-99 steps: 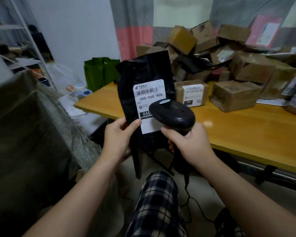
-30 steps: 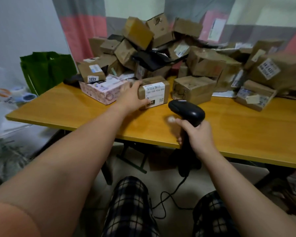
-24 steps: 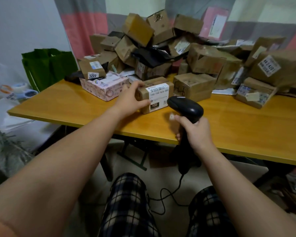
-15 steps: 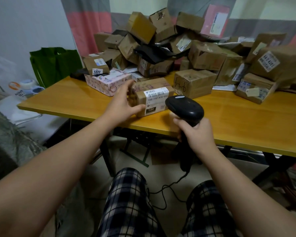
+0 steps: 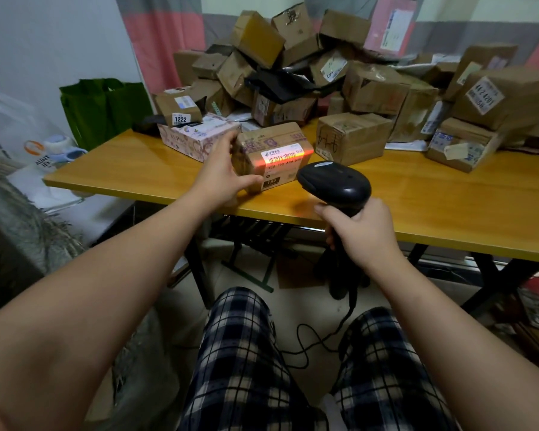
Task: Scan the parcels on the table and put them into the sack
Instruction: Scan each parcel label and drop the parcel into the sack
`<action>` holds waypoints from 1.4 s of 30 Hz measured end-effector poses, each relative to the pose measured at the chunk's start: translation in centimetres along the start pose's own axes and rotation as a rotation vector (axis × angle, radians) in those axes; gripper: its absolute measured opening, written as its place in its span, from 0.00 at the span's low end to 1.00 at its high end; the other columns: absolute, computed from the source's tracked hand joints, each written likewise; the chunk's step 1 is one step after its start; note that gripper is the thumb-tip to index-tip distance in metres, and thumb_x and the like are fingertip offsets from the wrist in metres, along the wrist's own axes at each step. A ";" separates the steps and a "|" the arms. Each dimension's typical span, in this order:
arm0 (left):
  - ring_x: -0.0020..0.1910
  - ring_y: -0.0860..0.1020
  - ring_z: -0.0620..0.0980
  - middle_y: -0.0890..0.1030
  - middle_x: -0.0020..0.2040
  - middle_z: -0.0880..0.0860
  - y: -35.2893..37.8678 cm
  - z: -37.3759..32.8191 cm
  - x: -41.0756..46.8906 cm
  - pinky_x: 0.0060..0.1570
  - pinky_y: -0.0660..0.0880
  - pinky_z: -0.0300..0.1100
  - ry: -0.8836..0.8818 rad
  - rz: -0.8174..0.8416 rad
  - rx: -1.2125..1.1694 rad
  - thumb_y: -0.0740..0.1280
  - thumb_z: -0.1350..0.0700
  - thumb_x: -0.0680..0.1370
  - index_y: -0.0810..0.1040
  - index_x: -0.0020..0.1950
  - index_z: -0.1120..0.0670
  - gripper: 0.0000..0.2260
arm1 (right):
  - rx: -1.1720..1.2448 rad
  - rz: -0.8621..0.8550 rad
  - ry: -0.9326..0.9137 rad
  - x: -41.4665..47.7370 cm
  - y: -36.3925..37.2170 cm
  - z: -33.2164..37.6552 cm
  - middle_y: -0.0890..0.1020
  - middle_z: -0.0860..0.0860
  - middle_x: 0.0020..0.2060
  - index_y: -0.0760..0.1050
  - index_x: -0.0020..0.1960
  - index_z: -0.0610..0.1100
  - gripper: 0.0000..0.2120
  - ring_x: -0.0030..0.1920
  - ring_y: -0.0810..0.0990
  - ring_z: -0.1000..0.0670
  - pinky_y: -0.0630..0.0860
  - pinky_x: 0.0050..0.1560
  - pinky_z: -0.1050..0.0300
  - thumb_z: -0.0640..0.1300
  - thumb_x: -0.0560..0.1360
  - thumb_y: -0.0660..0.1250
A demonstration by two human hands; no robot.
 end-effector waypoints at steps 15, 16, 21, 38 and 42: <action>0.71 0.65 0.49 0.65 0.73 0.51 -0.2 -0.2 0.0 0.70 0.66 0.52 0.026 -0.011 -0.024 0.79 0.53 0.66 0.60 0.76 0.52 0.43 | 0.024 0.028 -0.006 0.0 0.0 0.2 0.78 0.46 0.26 0.78 0.41 0.38 0.08 0.26 0.78 0.51 0.76 0.31 0.55 0.43 0.73 0.71; 0.71 0.65 0.49 0.65 0.73 0.51 -0.4 -0.3 -0.2 0.70 0.67 0.52 0.025 -0.022 -0.043 0.79 0.53 0.66 0.60 0.76 0.52 0.42 | 0.051 0.039 0.001 0.0 0.2 0.3 0.78 0.45 0.26 0.78 0.41 0.37 0.09 0.27 0.79 0.49 0.76 0.32 0.53 0.43 0.73 0.71; 0.67 0.68 0.40 0.65 0.70 0.47 -3.8 1.0 -5.1 0.65 0.71 0.38 -0.036 -0.153 -0.289 0.79 0.54 0.66 0.61 0.72 0.47 0.40 | 0.194 0.155 -0.039 -0.2 3.9 2.1 0.79 0.51 0.26 0.78 0.38 0.46 0.06 0.28 0.78 0.53 0.75 0.31 0.57 0.39 0.72 0.73; 0.64 0.72 0.43 0.65 0.70 0.55 -24.7 19.4 -37.0 0.65 0.70 0.36 -0.684 -0.797 0.108 0.79 0.56 0.66 0.61 0.72 0.54 0.40 | 0.179 0.787 -0.168 -8.1 34.7 7.5 0.80 0.61 0.31 0.79 0.43 0.50 0.07 0.36 0.78 0.64 0.74 0.38 0.65 0.47 0.69 0.76; 0.65 0.70 0.57 0.68 0.65 0.60 -24.5 24.4 -41.4 0.68 0.65 0.45 -0.868 -0.788 0.284 0.80 0.56 0.64 0.64 0.70 0.59 0.40 | 0.001 0.845 -0.208 -10.0 38.9 5.9 0.81 0.54 0.33 0.78 0.41 0.47 0.10 0.36 0.79 0.60 0.75 0.38 0.60 0.51 0.68 0.76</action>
Point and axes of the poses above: each hand's wrist, its own x-axis towards the middle knuckle, its own y-axis out of the palm, z = x × y, the point moved 10 cm from there along x, towards the middle knuckle
